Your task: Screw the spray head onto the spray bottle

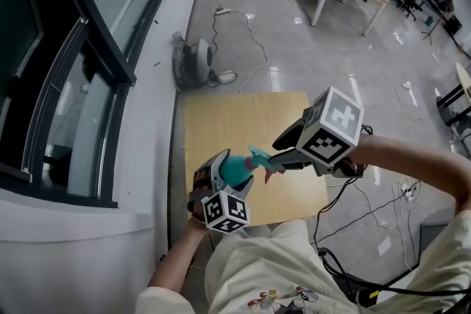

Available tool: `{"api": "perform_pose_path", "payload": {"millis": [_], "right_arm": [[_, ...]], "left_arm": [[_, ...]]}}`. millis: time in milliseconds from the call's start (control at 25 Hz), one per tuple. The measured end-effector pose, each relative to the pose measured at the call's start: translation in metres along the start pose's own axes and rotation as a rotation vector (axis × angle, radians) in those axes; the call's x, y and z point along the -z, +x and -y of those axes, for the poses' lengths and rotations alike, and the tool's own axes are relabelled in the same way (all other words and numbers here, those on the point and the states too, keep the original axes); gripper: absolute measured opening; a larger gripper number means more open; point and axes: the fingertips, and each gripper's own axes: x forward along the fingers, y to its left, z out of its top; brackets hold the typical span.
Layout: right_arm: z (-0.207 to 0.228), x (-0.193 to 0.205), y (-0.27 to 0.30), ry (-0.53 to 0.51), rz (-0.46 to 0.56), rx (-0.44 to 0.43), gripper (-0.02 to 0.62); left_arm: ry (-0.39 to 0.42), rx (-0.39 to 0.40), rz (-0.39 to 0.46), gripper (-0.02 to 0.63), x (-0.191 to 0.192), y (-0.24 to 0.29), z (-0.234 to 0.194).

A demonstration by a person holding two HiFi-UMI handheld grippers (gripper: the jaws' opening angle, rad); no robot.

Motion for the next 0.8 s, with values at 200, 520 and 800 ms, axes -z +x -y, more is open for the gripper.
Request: {"api": "perform_pose_path", "payload": {"millis": [200,520,800], "right_arm": [[-0.008,-0.028,-0.027,-0.448,0.074,0.114,0.143],[-0.051,0.003,-0.015,-1.441,-0.155,0.285,0.138],[-0.077,0.012,-0.001,-1.583,-0.163,0.229,0.138]], "left_arm": [[-0.054,0.286,0.129,0.423,-0.011,-0.005,0.021],[0.056,0.701,0.263,0.423,-0.030,-0.045,0.056],[0.159,0.863,0.271,0.423,-0.043,-0.068,0.073]]}}
